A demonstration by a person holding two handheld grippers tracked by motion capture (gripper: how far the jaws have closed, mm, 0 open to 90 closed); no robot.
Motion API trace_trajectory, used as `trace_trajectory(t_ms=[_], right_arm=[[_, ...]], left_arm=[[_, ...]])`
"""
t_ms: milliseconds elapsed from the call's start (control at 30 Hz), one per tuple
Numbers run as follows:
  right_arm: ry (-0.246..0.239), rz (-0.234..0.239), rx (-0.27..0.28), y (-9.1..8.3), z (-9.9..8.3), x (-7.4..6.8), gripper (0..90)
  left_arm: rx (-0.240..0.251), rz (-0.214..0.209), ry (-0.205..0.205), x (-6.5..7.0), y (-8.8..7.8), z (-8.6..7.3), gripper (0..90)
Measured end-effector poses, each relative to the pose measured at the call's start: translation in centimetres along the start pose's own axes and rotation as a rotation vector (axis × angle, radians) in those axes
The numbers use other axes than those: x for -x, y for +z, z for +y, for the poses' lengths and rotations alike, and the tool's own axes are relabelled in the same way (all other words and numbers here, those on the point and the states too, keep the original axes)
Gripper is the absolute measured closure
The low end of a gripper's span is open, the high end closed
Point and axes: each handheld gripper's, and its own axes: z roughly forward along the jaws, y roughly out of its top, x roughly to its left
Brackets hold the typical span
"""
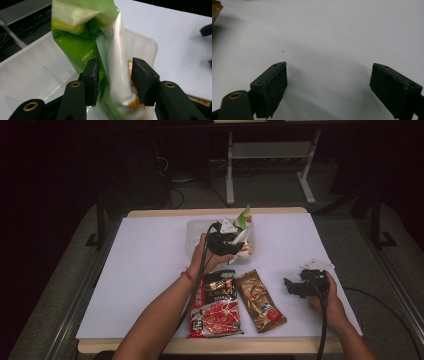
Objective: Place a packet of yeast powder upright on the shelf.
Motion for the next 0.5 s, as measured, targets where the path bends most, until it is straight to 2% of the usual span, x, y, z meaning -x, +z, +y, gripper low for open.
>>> trace_trajectory(t_ms=[33,67,200,333,500], right_arm=[[0.0,0.0,0.0,0.0,0.0,0.01,13.5],[0.001,0.0,0.0,0.0,0.0,0.01,13.5],[-0.002,-0.002,0.001,0.0,0.0,-0.03,13.5],[-0.006,-0.005,0.003,-0.02,-0.01,-0.06,13.5],[-0.007,-0.005,0.003,-0.01,-0.01,-0.06,13.5]], left_arm=[[-0.01,-0.037,-0.013,-0.05,-0.17,-0.03,59.8],[-0.019,-0.038,-0.002,0.04,-0.33,-0.05,61.5],[-0.048,-0.02,0.036,0.42,-0.62,0.11,63.3],[-0.064,-0.001,0.085,0.63,-0.32,0.1,71.5],[-0.061,-0.001,0.08,0.67,0.24,-0.13,74.5]])
